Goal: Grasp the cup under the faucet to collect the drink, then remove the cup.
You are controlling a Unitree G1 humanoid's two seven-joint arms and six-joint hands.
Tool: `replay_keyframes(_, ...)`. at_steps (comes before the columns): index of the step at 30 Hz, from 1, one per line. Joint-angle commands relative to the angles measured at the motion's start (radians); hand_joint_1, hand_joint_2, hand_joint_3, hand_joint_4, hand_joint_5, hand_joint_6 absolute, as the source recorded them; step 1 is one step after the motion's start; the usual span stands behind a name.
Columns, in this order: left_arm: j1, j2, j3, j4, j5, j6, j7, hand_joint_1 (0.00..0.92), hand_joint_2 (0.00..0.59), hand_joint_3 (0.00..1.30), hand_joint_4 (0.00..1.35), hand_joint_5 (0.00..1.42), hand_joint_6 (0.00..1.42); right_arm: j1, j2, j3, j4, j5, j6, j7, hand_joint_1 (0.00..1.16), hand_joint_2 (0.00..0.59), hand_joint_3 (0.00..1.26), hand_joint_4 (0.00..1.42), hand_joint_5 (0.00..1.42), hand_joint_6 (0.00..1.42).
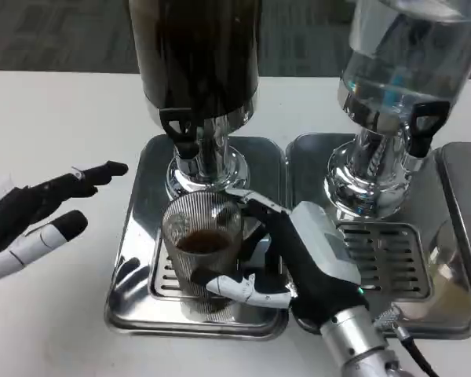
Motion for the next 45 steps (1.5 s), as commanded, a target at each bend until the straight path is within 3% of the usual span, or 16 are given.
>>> replay_keyframes(1, 0.003, 0.006, -0.012, -0.002, 0.015, -0.011, 0.000, 0.000, 0.134, 0.20, 0.11, 0.11, 0.14, 0.013, 0.010, -0.015, -0.042, 0.012, -0.037, -0.039, 0.65, 0.217, 0.38, 0.50, 0.76, 1.11)
replay_keyframes(45, 0.039, -0.002, -0.051, -0.094, -0.007, -0.032, -0.011, 0.000, 0.132, 0.19, 0.10, 0.10, 0.16, 0.192, -0.018, -0.098, -0.304, 0.061, -0.027, 0.016, 0.67, 0.253, 0.41, 0.53, 0.79, 1.14)
